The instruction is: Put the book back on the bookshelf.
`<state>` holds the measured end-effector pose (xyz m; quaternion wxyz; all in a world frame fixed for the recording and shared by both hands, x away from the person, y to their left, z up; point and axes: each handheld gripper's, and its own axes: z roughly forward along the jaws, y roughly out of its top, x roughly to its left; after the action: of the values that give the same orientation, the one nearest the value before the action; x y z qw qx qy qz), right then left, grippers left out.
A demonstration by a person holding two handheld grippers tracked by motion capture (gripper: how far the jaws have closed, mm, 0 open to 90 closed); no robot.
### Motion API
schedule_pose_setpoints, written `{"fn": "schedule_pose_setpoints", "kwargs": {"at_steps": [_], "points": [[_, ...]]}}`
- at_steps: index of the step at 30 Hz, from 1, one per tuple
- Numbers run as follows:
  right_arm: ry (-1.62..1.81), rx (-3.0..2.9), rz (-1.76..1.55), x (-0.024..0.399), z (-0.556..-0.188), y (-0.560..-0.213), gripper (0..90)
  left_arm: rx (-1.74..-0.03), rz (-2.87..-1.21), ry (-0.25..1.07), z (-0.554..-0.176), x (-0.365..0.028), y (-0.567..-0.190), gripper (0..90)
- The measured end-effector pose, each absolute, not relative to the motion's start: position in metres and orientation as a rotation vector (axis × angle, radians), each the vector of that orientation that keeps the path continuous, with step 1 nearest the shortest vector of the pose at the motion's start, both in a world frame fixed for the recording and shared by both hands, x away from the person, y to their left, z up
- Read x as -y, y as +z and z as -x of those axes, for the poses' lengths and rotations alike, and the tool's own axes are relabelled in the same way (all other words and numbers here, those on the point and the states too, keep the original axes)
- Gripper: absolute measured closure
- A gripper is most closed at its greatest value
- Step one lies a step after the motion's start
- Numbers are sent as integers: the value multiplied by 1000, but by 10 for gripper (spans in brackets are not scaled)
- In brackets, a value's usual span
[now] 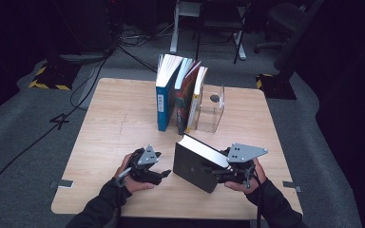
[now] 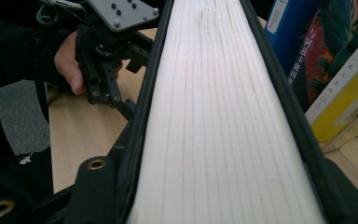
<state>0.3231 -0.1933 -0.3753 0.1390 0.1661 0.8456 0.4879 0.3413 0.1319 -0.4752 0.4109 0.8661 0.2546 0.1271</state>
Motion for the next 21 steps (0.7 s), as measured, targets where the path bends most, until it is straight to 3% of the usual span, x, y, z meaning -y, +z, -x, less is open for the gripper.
{"fn": "schedule_pose_setpoints", "kwargs": {"at_steps": [8,21], "points": [[1405,-2418,-528,199,-323,-374,513,-801,-2240,319,-326,-179,-495,236],[1348,-2289,-697,234,-350,-364,529,-871,-2238,336,-335,-181,-504,213]]}}
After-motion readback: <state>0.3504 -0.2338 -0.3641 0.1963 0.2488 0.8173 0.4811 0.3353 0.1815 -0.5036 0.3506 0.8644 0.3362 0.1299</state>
